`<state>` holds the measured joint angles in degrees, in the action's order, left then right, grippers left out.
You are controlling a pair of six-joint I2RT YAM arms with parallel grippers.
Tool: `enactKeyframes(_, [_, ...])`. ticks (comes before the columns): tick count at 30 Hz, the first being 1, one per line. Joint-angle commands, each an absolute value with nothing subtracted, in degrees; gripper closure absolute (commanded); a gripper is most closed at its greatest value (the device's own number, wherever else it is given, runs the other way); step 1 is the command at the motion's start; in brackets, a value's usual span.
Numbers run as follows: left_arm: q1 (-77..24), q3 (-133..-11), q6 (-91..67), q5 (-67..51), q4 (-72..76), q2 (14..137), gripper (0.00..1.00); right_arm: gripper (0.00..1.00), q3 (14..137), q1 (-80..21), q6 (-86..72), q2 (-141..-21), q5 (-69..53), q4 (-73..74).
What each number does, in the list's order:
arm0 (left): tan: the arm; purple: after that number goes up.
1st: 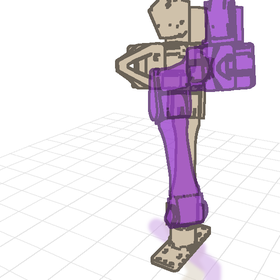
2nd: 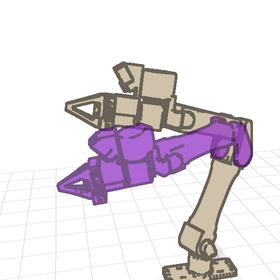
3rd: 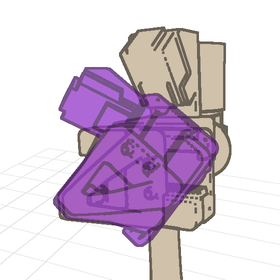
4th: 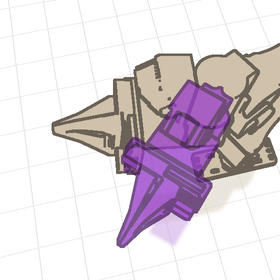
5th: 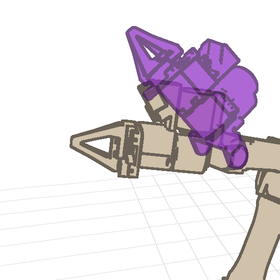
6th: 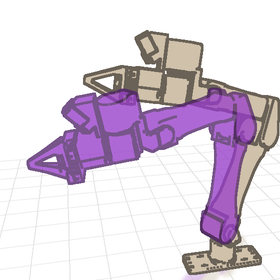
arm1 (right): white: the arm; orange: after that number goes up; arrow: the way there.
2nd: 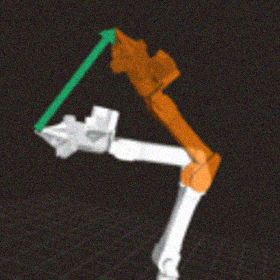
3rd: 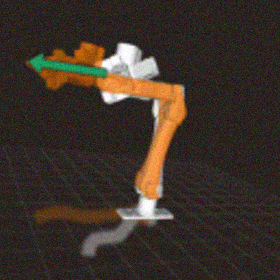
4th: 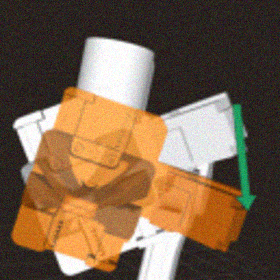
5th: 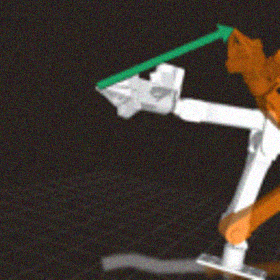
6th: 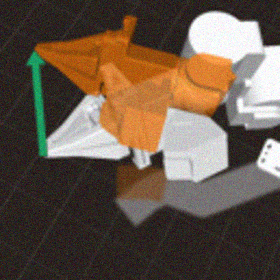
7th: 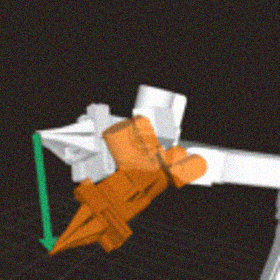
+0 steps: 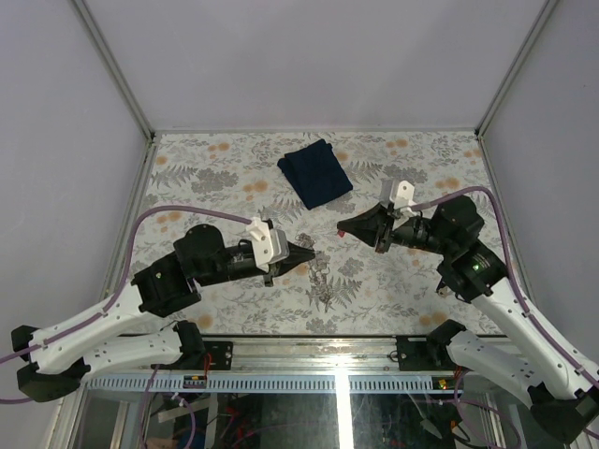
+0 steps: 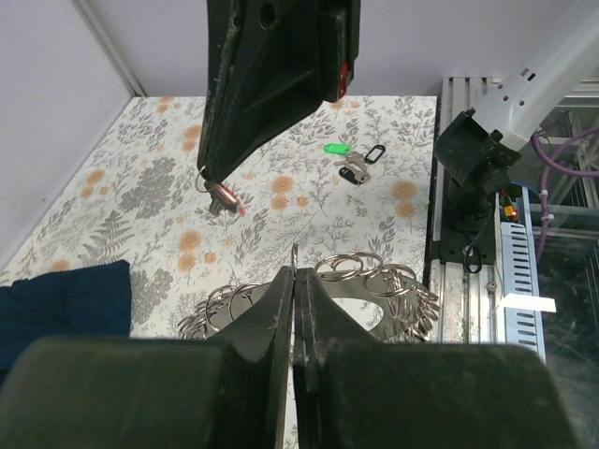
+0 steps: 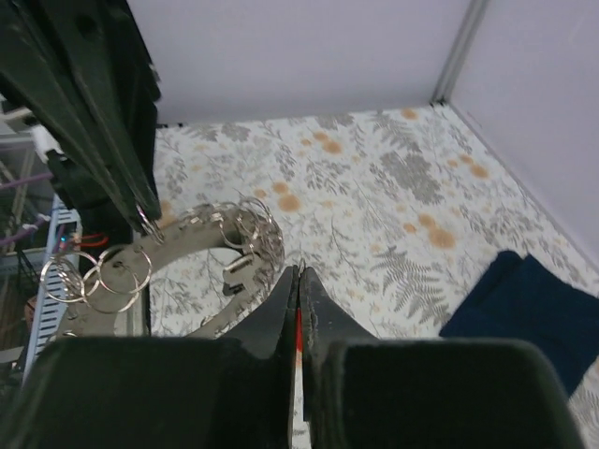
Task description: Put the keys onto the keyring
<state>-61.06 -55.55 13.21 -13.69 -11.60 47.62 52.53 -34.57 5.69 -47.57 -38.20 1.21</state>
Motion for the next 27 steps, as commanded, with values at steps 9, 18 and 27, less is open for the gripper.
enactKeyframes(9, [-60.8, -60.2, 24.0, -19.2, -10.7, 46.6, 1.0, 1.0, 50.5, -34.8, 5.2, -44.3, -46.3, -19.0])
enactKeyframes(18, [-60.9, -58.5, 44.9, -23.7, -10.9, 44.8, 1.0, 1.0, 51.8, -34.8, 12.2, -42.8, -53.1, -17.3])
enactKeyframes(27, [-60.8, -54.9, 64.9, -18.9, -9.1, 44.2, 1.0, 1.0, 53.3, -34.8, 16.0, -41.6, -56.4, -12.6])
